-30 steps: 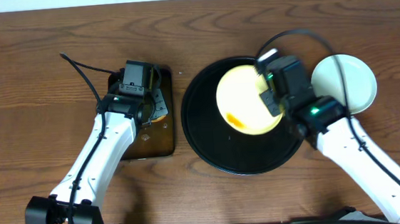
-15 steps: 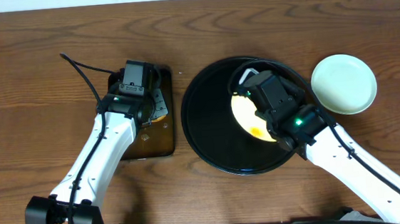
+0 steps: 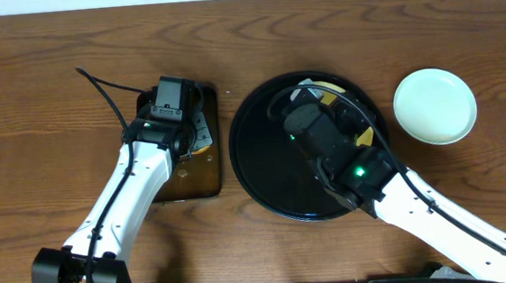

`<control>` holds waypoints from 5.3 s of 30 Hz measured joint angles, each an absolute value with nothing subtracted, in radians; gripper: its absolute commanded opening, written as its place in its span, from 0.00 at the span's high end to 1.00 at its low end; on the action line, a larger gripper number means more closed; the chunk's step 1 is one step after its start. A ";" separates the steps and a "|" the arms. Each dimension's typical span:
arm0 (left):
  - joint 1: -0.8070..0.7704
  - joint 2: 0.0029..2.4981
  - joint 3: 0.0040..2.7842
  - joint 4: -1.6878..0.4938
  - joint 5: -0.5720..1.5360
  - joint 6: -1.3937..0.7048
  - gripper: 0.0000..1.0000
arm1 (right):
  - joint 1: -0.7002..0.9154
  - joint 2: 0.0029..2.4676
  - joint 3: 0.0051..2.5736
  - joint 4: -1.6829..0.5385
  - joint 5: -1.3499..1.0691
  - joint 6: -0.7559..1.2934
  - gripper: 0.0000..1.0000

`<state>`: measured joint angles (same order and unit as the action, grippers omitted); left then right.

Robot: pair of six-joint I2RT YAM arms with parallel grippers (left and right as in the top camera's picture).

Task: Clean dirty plates on tray and stack at the side

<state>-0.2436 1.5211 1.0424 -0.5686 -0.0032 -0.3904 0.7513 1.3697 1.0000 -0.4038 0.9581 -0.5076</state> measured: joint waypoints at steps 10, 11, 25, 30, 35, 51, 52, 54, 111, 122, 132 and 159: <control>-0.244 1.521 1.042 -0.569 -0.003 -0.391 0.88 | 0.700 1.370 1.000 -0.383 0.979 -0.439 0.99; -0.244 1.521 1.042 -0.569 -0.003 -0.390 0.88 | 0.682 1.370 1.000 -0.384 0.971 -0.419 0.99; -0.244 1.579 1.042 -0.463 -0.003 -0.210 0.92 | -0.080 1.380 1.000 -0.437 0.612 0.076 0.99; -0.242 1.657 1.042 -0.426 -0.022 -0.167 0.88 | -0.239 1.433 1.000 -0.429 0.474 0.143 0.95; -0.228 1.659 1.042 -0.418 -0.038 -0.151 0.43 | -0.271 1.482 0.999 -0.397 0.401 0.167 0.59; -0.224 1.493 1.044 -0.464 -0.035 -0.149 0.21 | -0.093 1.484 1.002 -0.500 -0.352 0.010 0.01; -0.224 1.476 1.044 -0.511 -0.033 -0.149 0.21 | -0.088 1.484 1.002 -0.516 -0.353 0.004 0.01; -0.224 1.446 1.041 -0.632 -0.033 -0.152 0.21 | -0.075 1.484 0.998 -0.632 -0.341 0.000 0.01; -0.224 0.476 0.709 -0.728 0.054 -0.208 0.20 | 0.029 0.310 0.385 -0.161 -0.099 0.001 0.01; -0.224 0.476 0.709 -0.728 0.054 -0.208 0.20 | 0.029 0.020 0.033 0.152 -0.086 -0.030 0.01; -0.224 0.476 0.709 -0.728 0.054 -0.208 0.20 | 0.029 0.013 0.007 -0.066 -0.070 -0.033 0.01; -0.224 0.476 0.708 -0.758 0.046 -0.195 0.20 | 0.029 0.013 0.007 -0.066 -0.070 -0.033 0.01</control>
<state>-0.2241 0.4759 0.7082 -0.7582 0.0456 -0.1951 0.0292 0.0128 0.0067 -0.0662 -0.0700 -0.0330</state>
